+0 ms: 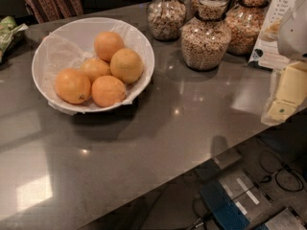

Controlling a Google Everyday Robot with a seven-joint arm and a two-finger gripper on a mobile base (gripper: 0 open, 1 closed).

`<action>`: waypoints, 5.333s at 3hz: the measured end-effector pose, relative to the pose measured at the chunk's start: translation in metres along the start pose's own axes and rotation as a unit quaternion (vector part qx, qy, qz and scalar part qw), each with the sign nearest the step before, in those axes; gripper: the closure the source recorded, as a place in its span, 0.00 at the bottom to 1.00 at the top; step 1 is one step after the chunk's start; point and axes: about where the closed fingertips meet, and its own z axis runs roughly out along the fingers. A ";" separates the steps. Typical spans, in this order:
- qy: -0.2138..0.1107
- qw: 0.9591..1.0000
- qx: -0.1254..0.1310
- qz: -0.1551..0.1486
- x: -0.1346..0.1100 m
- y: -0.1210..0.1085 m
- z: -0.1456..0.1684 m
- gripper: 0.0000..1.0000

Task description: Pick orange from white bowl

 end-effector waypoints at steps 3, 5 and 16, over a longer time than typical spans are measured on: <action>-0.040 0.999 0.009 -0.021 -0.030 -0.007 0.002 0.00; -0.113 0.988 0.025 -0.101 -0.115 -0.020 0.016 0.00; -0.307 0.895 -0.081 -0.315 -0.369 -0.014 0.111 0.00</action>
Offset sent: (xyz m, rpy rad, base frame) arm 0.0064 0.0067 -0.0002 0.0383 -0.0012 0.0108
